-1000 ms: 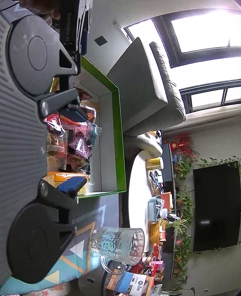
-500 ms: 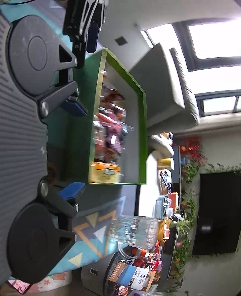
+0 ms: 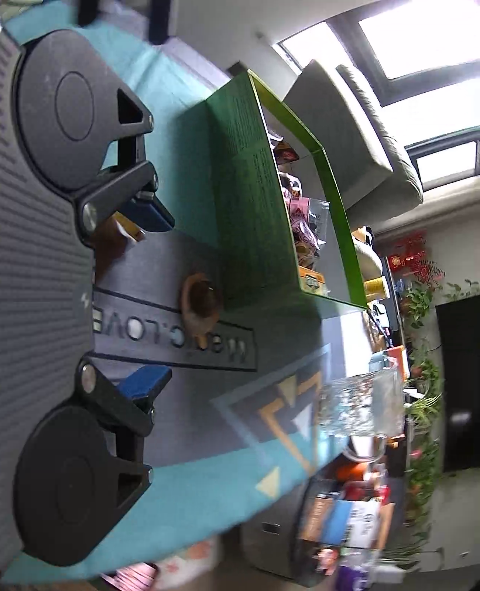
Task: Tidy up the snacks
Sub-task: 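Grasp the orange peanut bag with the left tool while the right grasps a tan biscuit pack, then carry the peanut bag and biscuit pack over the green box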
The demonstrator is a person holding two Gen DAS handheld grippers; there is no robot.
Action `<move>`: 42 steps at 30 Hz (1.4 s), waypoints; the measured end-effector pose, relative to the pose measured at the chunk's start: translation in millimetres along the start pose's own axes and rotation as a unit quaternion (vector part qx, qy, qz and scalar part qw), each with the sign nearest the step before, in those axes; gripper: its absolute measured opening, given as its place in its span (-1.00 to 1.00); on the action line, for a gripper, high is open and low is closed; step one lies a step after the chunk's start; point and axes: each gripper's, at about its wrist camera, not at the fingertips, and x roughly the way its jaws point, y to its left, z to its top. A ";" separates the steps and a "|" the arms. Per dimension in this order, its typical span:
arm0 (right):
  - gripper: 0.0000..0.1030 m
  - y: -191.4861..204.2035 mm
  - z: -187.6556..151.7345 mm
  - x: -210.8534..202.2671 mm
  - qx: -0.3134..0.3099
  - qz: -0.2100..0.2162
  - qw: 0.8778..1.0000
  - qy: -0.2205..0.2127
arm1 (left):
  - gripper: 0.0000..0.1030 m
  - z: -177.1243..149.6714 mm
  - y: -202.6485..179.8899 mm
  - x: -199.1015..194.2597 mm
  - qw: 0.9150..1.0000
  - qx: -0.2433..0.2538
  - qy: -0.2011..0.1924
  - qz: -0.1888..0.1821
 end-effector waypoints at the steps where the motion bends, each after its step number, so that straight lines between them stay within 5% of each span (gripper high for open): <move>1: -0.12 0.7 -2.5 -2.4 0.003 0.004 1.000 -0.003 | 0.22 -1.8 -5.3 -0.8 1.000 0.012 0.005 -0.012; 9: -0.12 15.1 -12.5 -14.3 -0.011 0.018 1.000 -0.001 | 0.23 -24.5 -41.6 9.0 0.989 0.115 0.064 -0.064; 18: -0.12 21.5 -19.3 -21.1 -0.026 0.023 0.999 0.006 | 0.22 -32.5 -52.2 45.8 0.981 0.170 0.098 0.000; 23: -0.12 20.5 -25.1 -25.4 -0.032 0.024 0.999 0.015 | 0.23 -31.3 -35.5 61.3 0.988 0.108 0.113 0.005; 26: -0.12 20.7 -28.8 -27.9 -0.042 0.022 0.999 0.023 | 0.05 -27.5 -18.2 61.3 0.992 0.054 0.104 0.040; 35: -0.12 47.7 -54.1 -43.2 -0.155 0.057 0.985 0.049 | 0.04 -33.9 41.3 37.9 0.983 -0.064 0.083 0.152; 42: -0.12 80.2 -63.1 -30.0 -0.224 0.076 0.971 0.039 | 0.05 -37.4 50.4 28.6 0.980 -0.084 0.075 0.161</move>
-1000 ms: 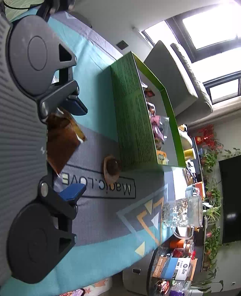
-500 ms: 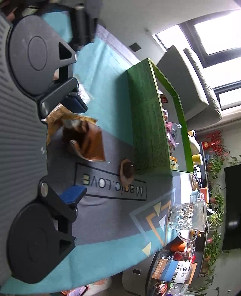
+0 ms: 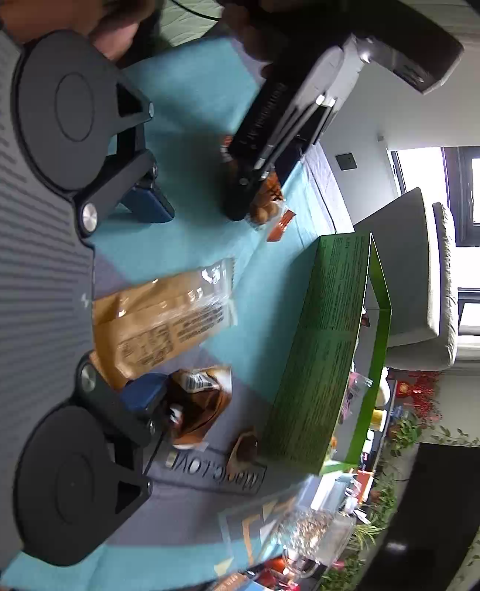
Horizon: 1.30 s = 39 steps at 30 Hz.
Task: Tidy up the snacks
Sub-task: 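Carry the peanut bag and biscuit pack over the green box, then lower the peanut bag and biscuit pack into the green box, open both tools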
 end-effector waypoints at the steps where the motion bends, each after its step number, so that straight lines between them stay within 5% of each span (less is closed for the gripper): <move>1: -0.13 -0.7 2.2 2.1 0.002 -0.002 1.000 -0.002 | 0.05 -0.8 0.3 -1.5 1.000 -0.001 -0.001 -0.001; 10: -0.19 -24.0 11.5 -5.8 0.061 -0.030 0.998 0.004 | -0.01 2.9 5.1 -18.1 0.999 -0.020 -0.033 -0.016; 18: -0.19 -19.9 37.2 -26.1 0.071 0.022 0.995 -0.070 | -0.01 22.3 6.6 -26.2 0.998 -0.025 -0.057 -0.006; 27: -0.19 -48.6 78.5 -24.1 0.116 -0.010 0.982 -0.147 | -0.01 61.0 20.8 -35.9 0.993 -0.043 -0.105 0.015; 39: -0.18 -71.7 113.7 8.5 0.131 -0.040 0.978 -0.158 | -0.01 112.6 37.4 -16.0 0.988 -0.068 -0.131 0.038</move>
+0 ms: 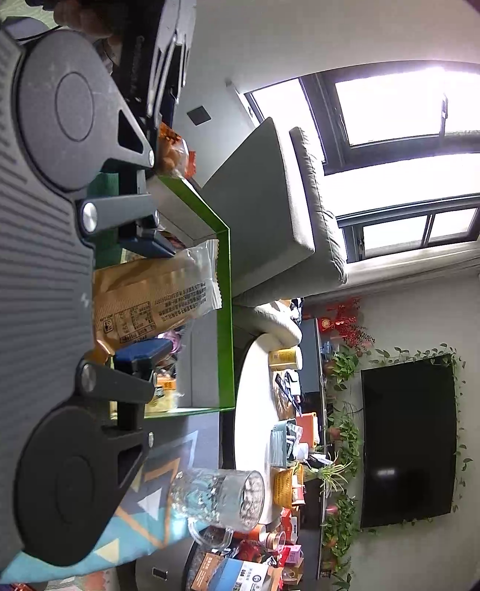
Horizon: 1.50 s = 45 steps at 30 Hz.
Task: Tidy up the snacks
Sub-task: 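Lower the peanut bag and biscuit pack into the green box, open both tools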
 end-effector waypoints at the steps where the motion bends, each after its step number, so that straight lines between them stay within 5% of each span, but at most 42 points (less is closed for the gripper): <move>1: -0.18 -1.3 1.8 2.8 0.000 0.000 1.000 0.000 | -0.01 4.6 -0.2 3.9 1.000 0.000 -0.004 0.002; 25: -0.18 -28.4 18.3 52.4 0.038 -0.003 0.999 0.022 | 0.00 24.5 4.3 77.7 0.999 0.003 0.030 0.021; 33: -0.18 -32.6 15.2 57.7 0.059 -0.019 0.998 0.024 | 0.01 18.4 1.3 83.4 0.998 0.007 0.049 0.028; 45: -0.17 -35.9 15.3 42.2 0.075 -0.029 0.997 0.015 | 0.10 17.4 -3.9 65.3 0.999 0.009 0.014 0.039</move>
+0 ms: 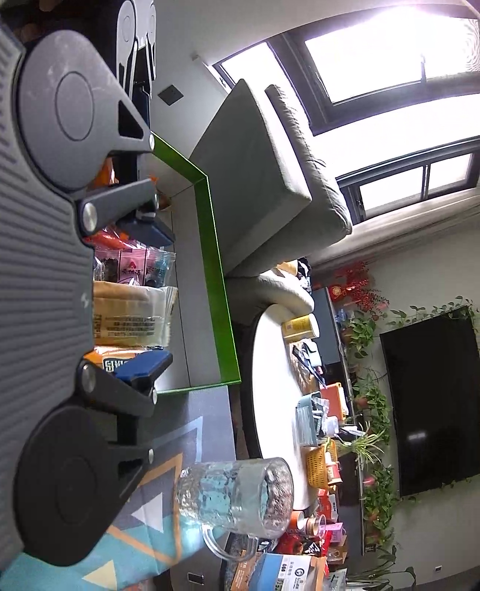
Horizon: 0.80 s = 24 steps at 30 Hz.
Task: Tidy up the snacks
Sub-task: 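Lower the peanut bag and biscuit pack into the green box, open both tools, then grasp the crumpled brown snack bag with the left tool while the right reaches the chocolate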
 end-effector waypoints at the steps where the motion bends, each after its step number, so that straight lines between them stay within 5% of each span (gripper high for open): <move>1: -0.17 -0.4 -0.2 -2.0 0.000 -0.001 1.000 -0.001 | 0.10 -0.3 -1.1 -1.9 1.000 0.001 -0.003 0.000; 14: -0.17 -15.7 -27.9 -38.3 -0.031 -0.017 0.999 0.004 | 0.11 -9.5 -7.9 -28.6 1.000 0.001 -0.018 -0.010; 24: -0.16 -44.4 -64.3 -35.2 -0.051 -0.016 0.996 0.071 | 0.11 -36.0 -47.0 -54.8 0.992 0.069 0.010 -0.109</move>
